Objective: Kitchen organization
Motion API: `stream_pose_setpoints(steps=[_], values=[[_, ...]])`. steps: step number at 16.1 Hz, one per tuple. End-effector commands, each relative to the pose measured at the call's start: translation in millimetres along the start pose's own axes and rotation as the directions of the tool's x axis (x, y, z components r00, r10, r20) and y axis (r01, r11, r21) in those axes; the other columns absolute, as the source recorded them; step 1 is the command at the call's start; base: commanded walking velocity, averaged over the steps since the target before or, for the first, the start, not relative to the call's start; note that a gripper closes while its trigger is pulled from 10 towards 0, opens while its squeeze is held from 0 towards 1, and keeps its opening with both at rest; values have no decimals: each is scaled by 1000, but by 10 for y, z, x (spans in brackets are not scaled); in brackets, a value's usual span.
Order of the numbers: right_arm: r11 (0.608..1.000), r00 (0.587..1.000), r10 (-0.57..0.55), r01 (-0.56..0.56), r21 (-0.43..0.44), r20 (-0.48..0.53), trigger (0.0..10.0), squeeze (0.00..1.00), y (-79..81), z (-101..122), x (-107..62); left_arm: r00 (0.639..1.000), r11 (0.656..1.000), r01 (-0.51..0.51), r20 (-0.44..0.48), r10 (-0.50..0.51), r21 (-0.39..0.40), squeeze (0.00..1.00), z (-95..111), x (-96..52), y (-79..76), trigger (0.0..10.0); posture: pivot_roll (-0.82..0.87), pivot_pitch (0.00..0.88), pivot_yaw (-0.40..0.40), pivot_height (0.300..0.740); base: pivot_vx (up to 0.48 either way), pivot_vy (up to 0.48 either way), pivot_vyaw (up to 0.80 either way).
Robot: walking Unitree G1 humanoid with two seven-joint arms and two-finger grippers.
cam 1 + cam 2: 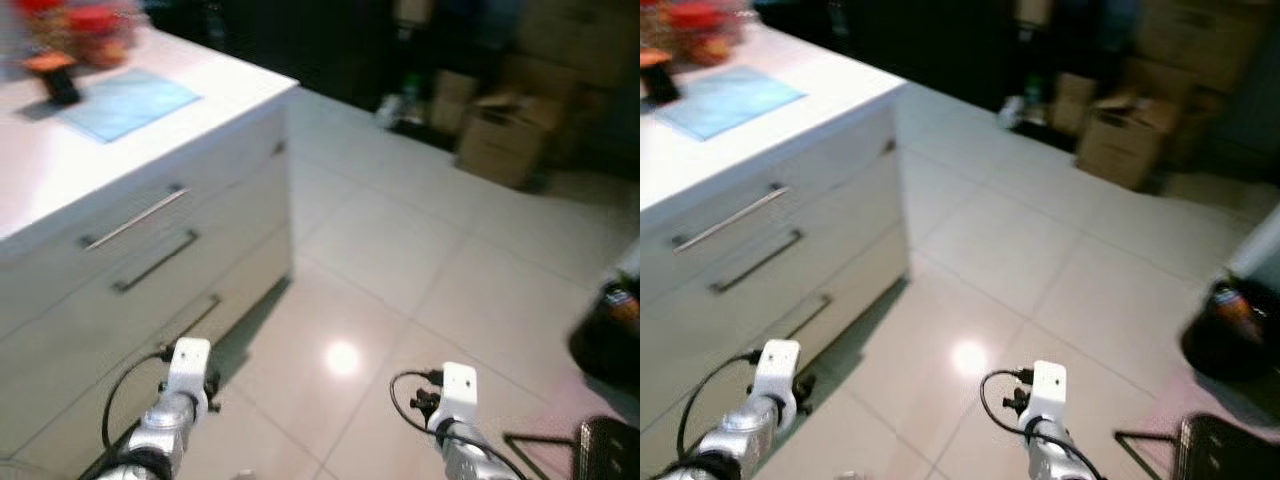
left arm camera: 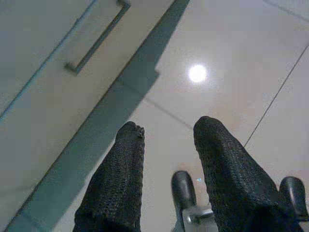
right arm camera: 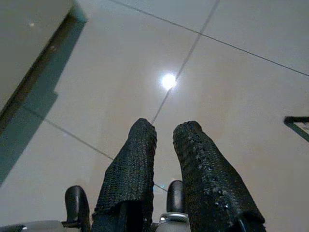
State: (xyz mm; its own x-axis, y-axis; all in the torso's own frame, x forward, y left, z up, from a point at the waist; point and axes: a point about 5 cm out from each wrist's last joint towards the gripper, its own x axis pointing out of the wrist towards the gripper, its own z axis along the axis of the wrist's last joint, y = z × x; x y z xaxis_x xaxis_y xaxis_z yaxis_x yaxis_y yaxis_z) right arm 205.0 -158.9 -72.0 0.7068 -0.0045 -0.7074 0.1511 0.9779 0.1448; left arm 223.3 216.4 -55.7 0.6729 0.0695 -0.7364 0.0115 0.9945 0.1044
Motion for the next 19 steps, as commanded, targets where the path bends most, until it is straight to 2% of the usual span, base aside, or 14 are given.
stream_pose_setpoints(steps=[1,19], values=[[1000,1000,-6,6,4,6,10000,0,-1,-6,-4,1000,1000,-11,-16,11,7,0,-58,-8,-3,10000,-160,0,-2,740,0,0,800],[1000,1000,12,-12,-1,-20,10000,0,34,-125,-38,999,999,3,-33,-1,53,0,-113,-21,1,10000,-163,0,6,740,0,0,800]])
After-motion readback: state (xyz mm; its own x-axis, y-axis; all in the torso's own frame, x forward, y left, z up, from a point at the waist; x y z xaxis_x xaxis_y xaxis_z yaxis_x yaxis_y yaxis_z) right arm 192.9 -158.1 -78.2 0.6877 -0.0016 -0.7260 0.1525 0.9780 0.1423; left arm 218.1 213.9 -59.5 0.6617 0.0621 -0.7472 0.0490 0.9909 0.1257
